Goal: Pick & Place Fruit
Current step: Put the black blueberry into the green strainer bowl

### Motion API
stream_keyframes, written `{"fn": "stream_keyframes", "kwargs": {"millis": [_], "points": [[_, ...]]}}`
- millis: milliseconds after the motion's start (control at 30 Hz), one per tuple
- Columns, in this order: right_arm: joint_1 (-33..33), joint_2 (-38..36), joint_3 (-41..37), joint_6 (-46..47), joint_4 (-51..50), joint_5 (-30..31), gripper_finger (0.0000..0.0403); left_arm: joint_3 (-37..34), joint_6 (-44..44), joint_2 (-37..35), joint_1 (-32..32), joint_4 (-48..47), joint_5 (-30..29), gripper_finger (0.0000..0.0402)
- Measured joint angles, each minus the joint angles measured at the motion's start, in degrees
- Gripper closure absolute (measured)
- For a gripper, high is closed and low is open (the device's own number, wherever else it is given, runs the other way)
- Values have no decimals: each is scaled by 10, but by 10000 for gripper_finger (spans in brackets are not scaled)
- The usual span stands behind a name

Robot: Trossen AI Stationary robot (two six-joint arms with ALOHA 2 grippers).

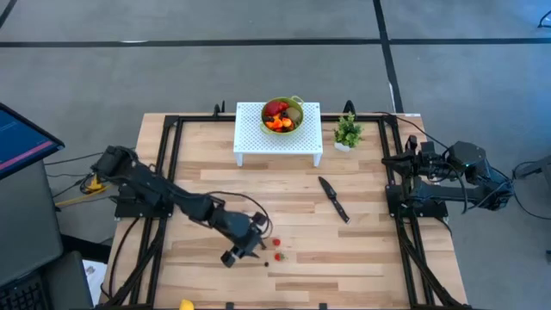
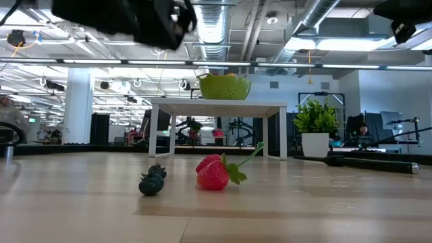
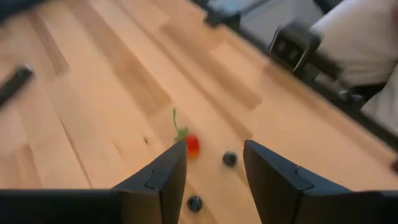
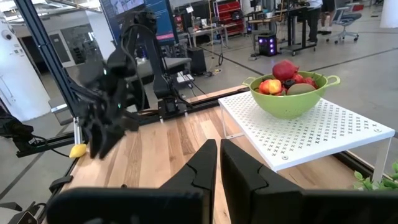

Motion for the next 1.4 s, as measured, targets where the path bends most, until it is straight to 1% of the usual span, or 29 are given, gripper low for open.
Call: {"fn": "stream_keyframes", "kwargs": {"millis": [233,467,633,833,1000,1133,1267,1400], "points": [[0,0,0,0,0,0,386,0,0,83,6,15,-1,254],[0,0,0,0,0,0,386,0,1,133,6,23,0,254],[0,0,0,0,0,0,386,0,2,147,14,30,-3,254],[0,0,0,0,0,0,386,0,-1,168,42,45,-5,259],[0,0,0,0,0,0,386,1,-29,179,58,50,49,260],[0,0,0,0,0,0,386,1,-30,179,58,50,47,263],[0,0,0,0,0,0,386,1,-30,179,56,50,35,276],[0,0,0,0,0,0,386,1,-30,179,56,49,28,303]]}}
